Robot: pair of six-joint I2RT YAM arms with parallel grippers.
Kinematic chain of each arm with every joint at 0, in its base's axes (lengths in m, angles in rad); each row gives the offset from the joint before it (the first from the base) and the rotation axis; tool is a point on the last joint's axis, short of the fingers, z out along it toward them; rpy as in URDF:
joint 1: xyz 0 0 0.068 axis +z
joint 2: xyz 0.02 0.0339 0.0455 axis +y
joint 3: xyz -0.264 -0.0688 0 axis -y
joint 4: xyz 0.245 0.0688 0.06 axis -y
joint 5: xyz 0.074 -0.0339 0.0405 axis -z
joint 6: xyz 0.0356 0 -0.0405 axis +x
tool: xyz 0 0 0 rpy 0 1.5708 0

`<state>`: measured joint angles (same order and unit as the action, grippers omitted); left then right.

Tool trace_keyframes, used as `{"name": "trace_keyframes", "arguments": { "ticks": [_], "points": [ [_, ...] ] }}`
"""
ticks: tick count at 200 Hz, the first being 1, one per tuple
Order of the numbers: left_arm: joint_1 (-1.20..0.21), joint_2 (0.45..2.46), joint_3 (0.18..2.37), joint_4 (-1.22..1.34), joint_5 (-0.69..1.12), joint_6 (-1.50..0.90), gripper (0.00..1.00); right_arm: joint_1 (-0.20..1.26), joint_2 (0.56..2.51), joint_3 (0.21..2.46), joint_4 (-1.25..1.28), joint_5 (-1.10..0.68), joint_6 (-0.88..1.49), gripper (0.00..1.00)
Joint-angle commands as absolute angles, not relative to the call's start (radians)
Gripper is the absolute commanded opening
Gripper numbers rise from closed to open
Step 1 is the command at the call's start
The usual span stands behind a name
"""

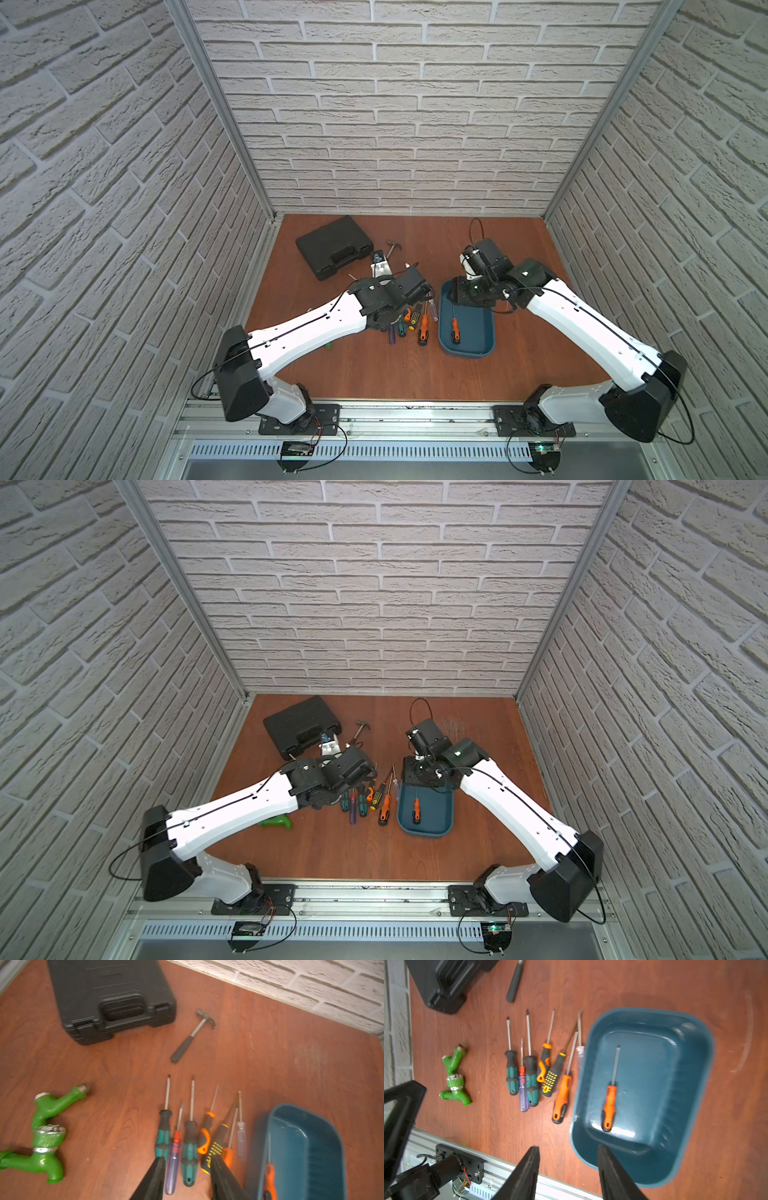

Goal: Put the screwdriver on the desktop into the storage box
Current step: Pick up the screwdriver from the center of the board.

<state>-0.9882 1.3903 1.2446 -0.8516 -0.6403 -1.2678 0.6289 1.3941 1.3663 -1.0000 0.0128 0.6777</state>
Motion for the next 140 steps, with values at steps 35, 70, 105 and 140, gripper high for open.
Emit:
{"name": "trace_keyframes", "arguments": {
  "ticks": [35, 70, 105, 140],
  "points": [
    [-0.702, 0.999, 0.902, -0.764, -0.528, -1.226, 0.4, 0.848, 1.748, 1.608, -0.928, 0.059, 0.737, 0.45],
    [-0.452, 0.817, 0.793, -0.782, -0.409, -1.097, 0.4, 0.904, 1.942, 1.713, -0.866, 0.025, 0.82, 0.44],
    [-0.284, 0.739, 0.725, -0.773, -0.24, -1.034, 0.43, 0.91, 2.147, 1.919, -0.943, 0.055, 0.818, 0.49],
    [-0.212, 0.743, 0.716, -0.761, -0.173, -0.973, 0.46, 0.908, 2.247, 2.018, -1.008, 0.14, 0.818, 0.48]
  ]
}}
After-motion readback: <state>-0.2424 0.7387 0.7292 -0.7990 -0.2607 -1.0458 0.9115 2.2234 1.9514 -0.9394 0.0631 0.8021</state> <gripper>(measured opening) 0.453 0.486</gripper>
